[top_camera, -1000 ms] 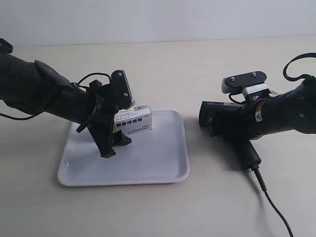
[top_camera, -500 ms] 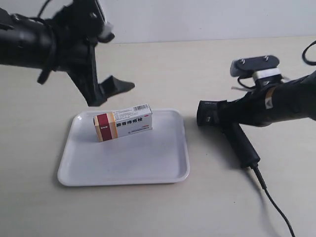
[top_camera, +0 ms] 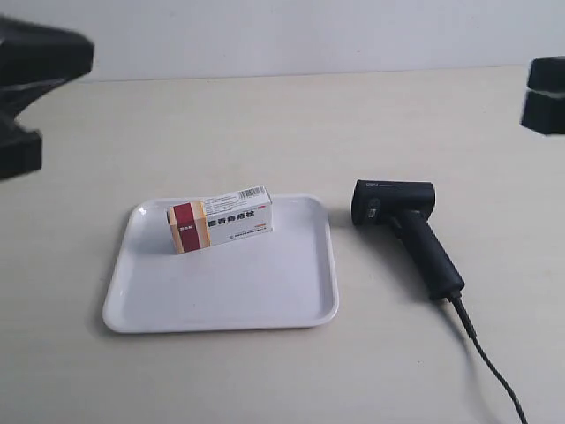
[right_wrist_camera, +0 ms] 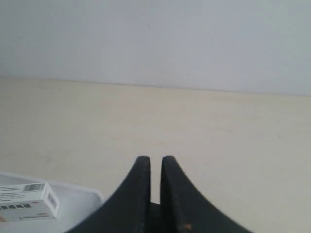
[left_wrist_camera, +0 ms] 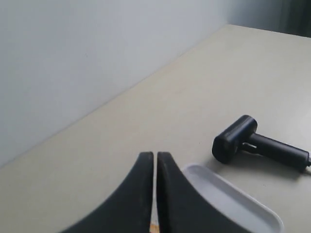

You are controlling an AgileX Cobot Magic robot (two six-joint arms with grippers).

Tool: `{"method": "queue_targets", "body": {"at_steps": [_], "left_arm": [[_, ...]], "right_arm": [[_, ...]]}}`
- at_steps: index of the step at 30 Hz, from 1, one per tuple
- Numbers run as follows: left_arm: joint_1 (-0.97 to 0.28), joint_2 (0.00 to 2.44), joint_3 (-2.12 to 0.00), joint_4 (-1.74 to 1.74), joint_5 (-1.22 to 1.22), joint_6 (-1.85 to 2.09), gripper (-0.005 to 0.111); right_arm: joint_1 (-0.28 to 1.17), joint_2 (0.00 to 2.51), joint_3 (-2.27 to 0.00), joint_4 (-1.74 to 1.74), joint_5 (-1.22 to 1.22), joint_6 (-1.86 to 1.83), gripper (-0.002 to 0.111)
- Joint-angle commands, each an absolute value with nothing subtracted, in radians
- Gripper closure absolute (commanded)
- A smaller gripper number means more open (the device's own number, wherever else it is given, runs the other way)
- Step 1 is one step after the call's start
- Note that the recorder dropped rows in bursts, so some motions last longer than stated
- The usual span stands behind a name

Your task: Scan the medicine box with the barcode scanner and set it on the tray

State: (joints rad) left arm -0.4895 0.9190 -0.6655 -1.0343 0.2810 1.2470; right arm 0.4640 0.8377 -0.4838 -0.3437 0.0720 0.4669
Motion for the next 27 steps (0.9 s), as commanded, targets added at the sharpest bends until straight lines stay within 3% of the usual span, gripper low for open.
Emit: {"method": "queue_targets", "body": {"at_steps": [1,16,27], "left_arm": [[-0.485,0.760,-0.473,-1.057,0.228,1.188,0.102],[-0.471,0.543,-0.226,-1.052,0.244,1.201,0.102],[-0.131,0.050,0.000,-1.057,0.054,1.259,0.102]], "right_arm": [[0.466,0.626,-0.321,-0.341,0.013,0.472,0.108],[0.466,0.352,-0.262,-0.283,0.013,0.483,0.108],[0.466,0.349,-0.262,-0.277,0.013,0.483,0.108]]}}
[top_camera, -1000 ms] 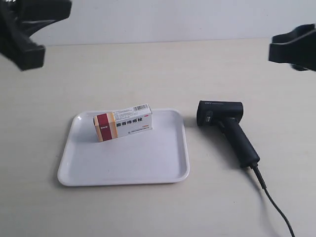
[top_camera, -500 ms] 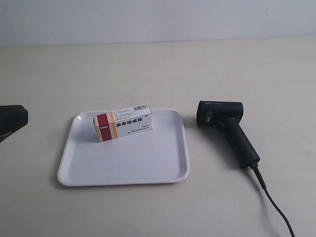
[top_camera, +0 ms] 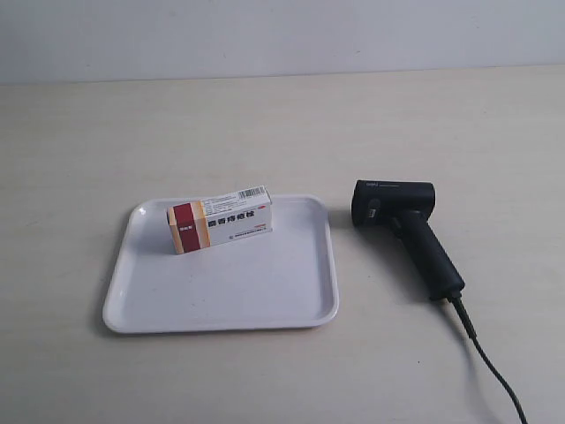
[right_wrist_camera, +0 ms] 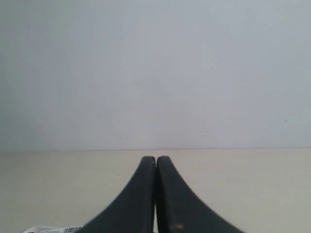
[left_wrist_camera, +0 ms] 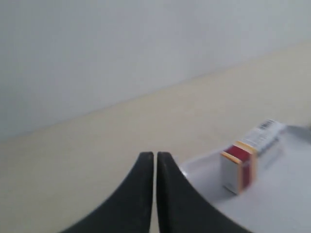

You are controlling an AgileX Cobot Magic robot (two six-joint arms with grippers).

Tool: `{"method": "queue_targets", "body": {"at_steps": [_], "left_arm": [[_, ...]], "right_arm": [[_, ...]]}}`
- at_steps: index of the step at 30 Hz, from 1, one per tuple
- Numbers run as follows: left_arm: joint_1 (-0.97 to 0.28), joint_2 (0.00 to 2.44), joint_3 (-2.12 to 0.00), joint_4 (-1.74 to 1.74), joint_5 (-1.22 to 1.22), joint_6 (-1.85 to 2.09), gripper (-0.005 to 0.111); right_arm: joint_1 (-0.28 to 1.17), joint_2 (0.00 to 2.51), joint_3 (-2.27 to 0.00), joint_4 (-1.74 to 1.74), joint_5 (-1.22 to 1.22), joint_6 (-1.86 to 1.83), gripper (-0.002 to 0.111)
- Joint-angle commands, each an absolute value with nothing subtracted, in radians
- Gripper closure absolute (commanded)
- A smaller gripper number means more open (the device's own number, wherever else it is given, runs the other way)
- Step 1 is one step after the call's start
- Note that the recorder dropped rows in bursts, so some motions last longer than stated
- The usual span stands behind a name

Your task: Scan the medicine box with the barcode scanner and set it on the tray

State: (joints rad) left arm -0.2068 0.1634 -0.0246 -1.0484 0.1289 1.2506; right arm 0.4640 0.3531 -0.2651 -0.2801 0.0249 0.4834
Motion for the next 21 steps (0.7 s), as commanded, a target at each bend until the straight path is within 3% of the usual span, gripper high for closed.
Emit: {"method": "queue_targets", "body": {"at_steps": [1,6,10,13,21], "left_arm": [[-0.118,0.025,0.000,-1.057,0.051,1.259,0.102],[-0.098,0.000,0.000,-0.857,0.084,1.119,0.102],[-0.098,0.000,0.000,-0.245,0.095,0.370,0.102],[-0.098,0.000,0.000,0.075,0.158,0.039,0.102],[-0.092,0.000,0.000,0.100,0.233,0.015,0.102]], "right_arm": [[0.466,0.349,-0.262,-0.277,0.013,0.483,0.108],[0.466,0.349,-0.262,-0.277,0.013,0.483,0.108],[0.466,0.349,-0.262,-0.278,0.005,0.483,0.108],[0.466,0.349,-0.262,-0.278,0.009,0.483,0.108],[0.466,0.349,-0.262,-0.278,0.009,0.483,0.108]]}}
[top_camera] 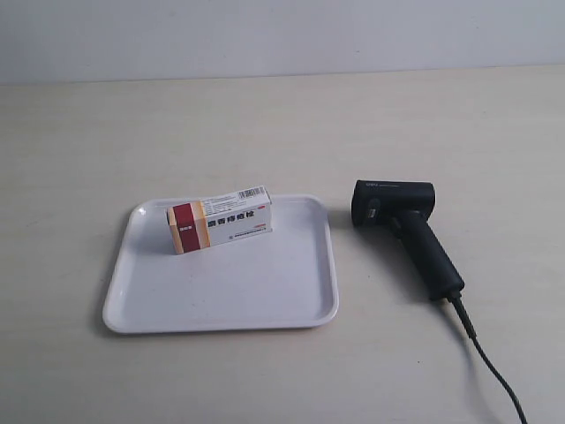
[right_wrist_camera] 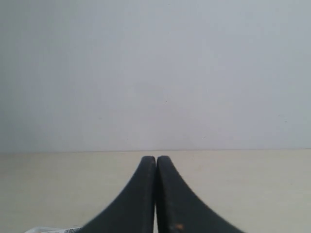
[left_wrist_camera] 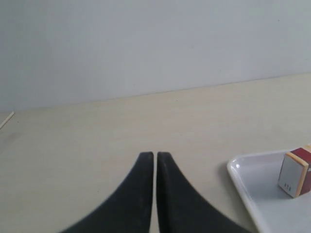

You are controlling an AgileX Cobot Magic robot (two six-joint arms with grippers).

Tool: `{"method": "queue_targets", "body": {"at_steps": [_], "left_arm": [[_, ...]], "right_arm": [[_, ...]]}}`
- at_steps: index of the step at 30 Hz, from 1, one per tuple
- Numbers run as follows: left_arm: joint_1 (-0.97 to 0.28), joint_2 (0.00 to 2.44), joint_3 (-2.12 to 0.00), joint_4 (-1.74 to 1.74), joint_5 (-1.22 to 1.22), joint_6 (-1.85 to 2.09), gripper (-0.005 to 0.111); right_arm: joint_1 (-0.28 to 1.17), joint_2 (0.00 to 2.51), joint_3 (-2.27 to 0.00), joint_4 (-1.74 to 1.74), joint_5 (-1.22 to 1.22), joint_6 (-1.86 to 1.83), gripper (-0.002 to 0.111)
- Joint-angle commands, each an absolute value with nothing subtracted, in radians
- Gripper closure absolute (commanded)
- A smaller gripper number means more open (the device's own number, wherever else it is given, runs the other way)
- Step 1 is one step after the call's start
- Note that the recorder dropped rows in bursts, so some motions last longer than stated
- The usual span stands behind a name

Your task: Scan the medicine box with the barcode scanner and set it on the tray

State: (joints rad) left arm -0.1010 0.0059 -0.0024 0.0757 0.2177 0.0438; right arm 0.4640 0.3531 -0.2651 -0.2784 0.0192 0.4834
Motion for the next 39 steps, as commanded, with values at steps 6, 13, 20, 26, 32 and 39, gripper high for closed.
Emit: {"method": "queue_targets", "body": {"at_steps": [6,13,20,26,32,39], "left_arm": [[-0.043,0.000,0.000,0.088,0.253,0.015,0.102],[-0.043,0.000,0.000,0.088,0.260,0.015,0.102],[-0.043,0.000,0.000,0.088,0.260,0.015,0.102],[-0.043,0.000,0.000,0.089,0.260,0.015,0.102],[-0.043,0.000,0.000,0.089,0.260,0.017,0.102],[-0.043,0.000,0.000,0.089,0.260,0.017,0.102]], "right_arm": [[0.466,0.349,-0.262,-0.278,0.009,0.483,0.108],[0.466,0.349,-0.262,-0.278,0.009,0.483,0.108],[0.466,0.349,-0.262,-0.278,0.009,0.483,0.108],[0.466,0.349,-0.262,-0.278,0.009,0.483,0.108],[0.466,0.332,-0.122,-0.054,-0.014,0.278,0.108],[0.466,0.244,0.000,0.072,-0.028,0.157,0.108]]}}
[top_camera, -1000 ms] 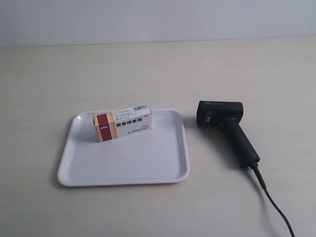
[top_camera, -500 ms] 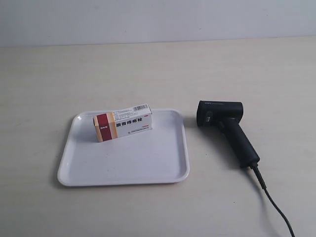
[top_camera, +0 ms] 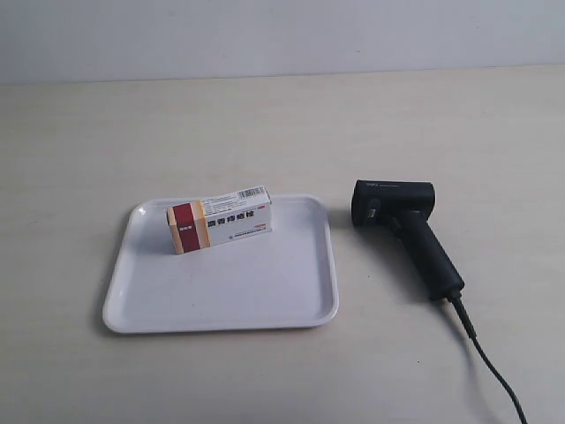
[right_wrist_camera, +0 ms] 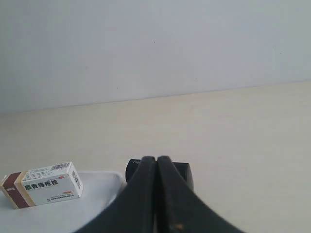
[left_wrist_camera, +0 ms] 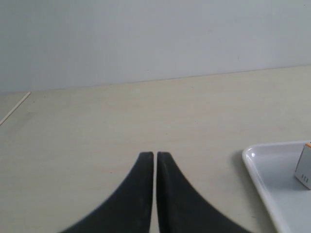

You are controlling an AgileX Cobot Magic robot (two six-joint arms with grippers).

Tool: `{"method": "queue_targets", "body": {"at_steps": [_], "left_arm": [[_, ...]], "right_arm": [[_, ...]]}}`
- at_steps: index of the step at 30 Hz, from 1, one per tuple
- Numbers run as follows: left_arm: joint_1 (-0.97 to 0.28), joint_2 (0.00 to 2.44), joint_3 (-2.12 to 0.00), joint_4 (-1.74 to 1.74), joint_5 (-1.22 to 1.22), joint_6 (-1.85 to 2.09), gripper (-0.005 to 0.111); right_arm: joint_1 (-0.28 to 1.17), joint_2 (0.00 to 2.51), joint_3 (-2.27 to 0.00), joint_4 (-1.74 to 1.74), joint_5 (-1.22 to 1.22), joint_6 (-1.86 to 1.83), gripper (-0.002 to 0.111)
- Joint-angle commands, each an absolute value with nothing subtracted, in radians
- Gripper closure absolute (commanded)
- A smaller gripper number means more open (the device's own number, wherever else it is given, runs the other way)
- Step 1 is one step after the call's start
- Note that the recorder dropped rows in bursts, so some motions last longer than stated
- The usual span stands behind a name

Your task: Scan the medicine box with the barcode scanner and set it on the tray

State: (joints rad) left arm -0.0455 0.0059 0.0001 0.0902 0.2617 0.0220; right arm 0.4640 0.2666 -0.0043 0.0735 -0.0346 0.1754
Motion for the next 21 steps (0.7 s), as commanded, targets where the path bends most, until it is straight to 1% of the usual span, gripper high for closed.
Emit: {"method": "queue_targets", "body": {"at_steps": [1,6,8,13,15,18,21], "left_arm": [[-0.043,0.000,0.000,0.089,0.260,0.017,0.102],[-0.043,0.000,0.000,0.089,0.260,0.017,0.102],[-0.043,0.000,0.000,0.089,0.260,0.017,0.102],[-0.043,0.000,0.000,0.089,0.260,0.017,0.102],[-0.043,0.000,0.000,0.089,0.260,0.017,0.102],[-0.043,0.000,0.000,0.089,0.260,0.017,0.102],[-0.043,0.000,0.000,0.089,0.260,0.017,0.102]], "right_arm": [[0.466,0.244,0.000,0.072,-0.028,0.157,0.108],[0.454,0.218,0.000,0.072,-0.028,0.157,0.108],[0.408,0.182,0.000,0.072,-0.023,0.157,0.108],[0.217,0.051,0.000,0.072,0.039,0.157,0.108],[0.171,0.010,0.000,0.068,0.078,0.157,0.108],[0.134,0.000,0.000,0.068,0.128,0.144,0.108],[0.132,0.000,0.000,0.068,0.142,0.110,0.108]]}}
